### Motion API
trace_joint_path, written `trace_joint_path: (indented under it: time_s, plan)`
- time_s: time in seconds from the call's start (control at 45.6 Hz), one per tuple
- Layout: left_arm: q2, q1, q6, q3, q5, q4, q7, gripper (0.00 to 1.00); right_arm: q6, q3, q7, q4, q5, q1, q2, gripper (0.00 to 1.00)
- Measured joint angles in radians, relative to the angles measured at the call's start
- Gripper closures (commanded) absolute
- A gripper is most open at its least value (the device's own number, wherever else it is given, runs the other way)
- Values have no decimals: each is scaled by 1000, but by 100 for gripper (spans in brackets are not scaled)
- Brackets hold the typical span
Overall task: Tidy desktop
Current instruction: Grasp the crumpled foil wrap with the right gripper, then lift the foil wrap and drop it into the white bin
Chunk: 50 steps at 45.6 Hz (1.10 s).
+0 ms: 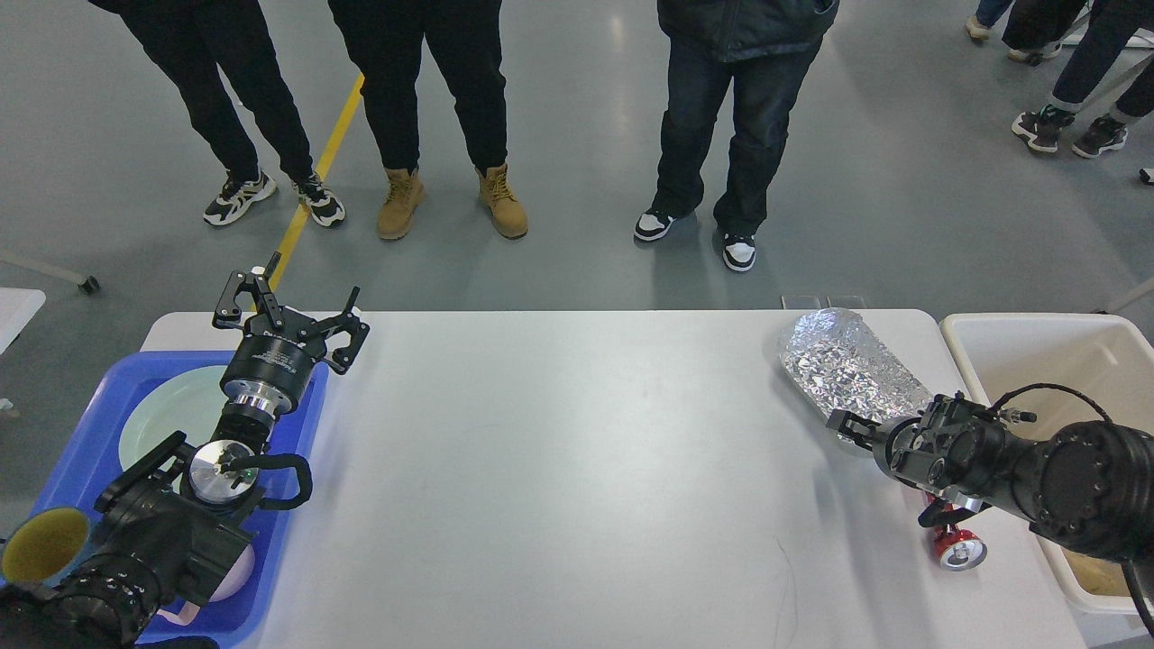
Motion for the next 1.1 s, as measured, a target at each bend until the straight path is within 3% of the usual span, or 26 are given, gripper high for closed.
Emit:
trace_joint_path:
  time_s: [0.131, 0.351, 0.723, 1.096]
  plan:
    - [0, 0, 0, 0, 0, 0, 0, 4, 0, 1, -2, 8, 2, 0, 0, 73]
    - [0, 0, 0, 0, 0, 0, 0, 4, 2, 28, -11, 37, 4, 1, 0, 99]
    - [0, 0, 0, 0, 0, 0, 0, 4, 14, 124, -10, 110, 4, 33, -27, 100]
    - [0, 0, 0, 0, 0, 0, 0, 4, 40, 129, -3, 550, -4, 475, -358, 100]
